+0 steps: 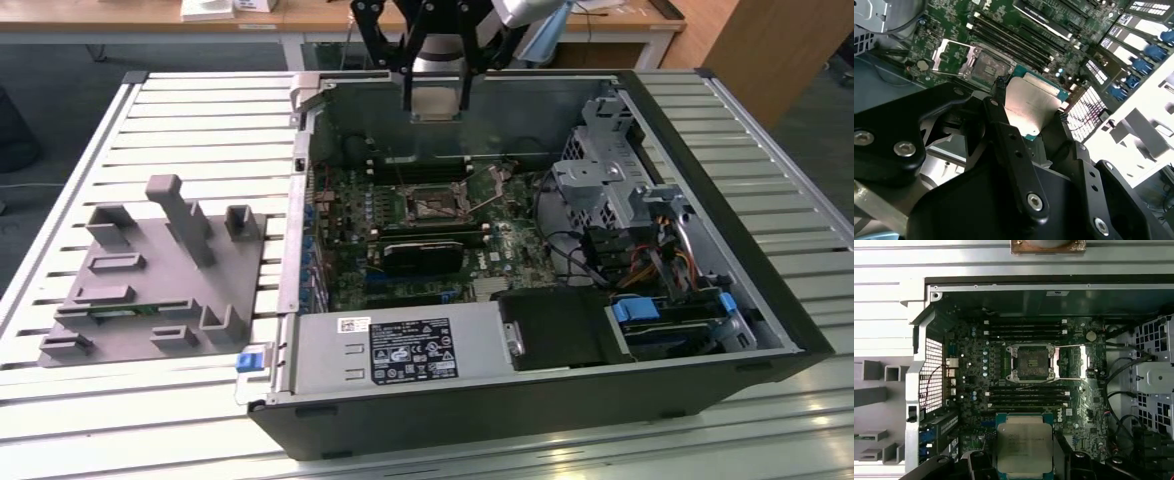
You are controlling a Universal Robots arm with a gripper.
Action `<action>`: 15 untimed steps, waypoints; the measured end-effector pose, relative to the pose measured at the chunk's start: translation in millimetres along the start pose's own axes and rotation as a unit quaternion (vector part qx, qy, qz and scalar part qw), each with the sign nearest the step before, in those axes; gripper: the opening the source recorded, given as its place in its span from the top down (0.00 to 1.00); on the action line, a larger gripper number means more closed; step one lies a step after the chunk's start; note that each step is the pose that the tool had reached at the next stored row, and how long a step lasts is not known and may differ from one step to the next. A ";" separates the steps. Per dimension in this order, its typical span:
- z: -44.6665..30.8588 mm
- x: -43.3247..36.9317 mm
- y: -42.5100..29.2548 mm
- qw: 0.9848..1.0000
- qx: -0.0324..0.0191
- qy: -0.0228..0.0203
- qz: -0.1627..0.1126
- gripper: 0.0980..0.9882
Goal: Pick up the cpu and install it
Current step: 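Pick up the cpu and move it towards the insertion slot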
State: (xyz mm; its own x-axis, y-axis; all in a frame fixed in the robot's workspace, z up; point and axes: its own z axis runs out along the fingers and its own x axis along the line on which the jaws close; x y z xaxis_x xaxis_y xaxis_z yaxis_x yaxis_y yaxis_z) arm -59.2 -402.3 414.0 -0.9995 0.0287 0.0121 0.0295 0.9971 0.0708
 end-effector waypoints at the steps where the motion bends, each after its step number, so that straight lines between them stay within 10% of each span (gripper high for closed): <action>1: 0.0 -2.5 0.8 1.000 0.000 0.000 0.000 0.51; 15: 3.3 -26.6 32.8 1.000 0.000 0.000 0.000 0.51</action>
State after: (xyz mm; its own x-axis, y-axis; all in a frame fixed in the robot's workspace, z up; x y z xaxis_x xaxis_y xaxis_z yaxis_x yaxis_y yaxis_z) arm -31.7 -370.1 412.7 -0.9995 0.0287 0.0121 0.0295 0.9971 0.0707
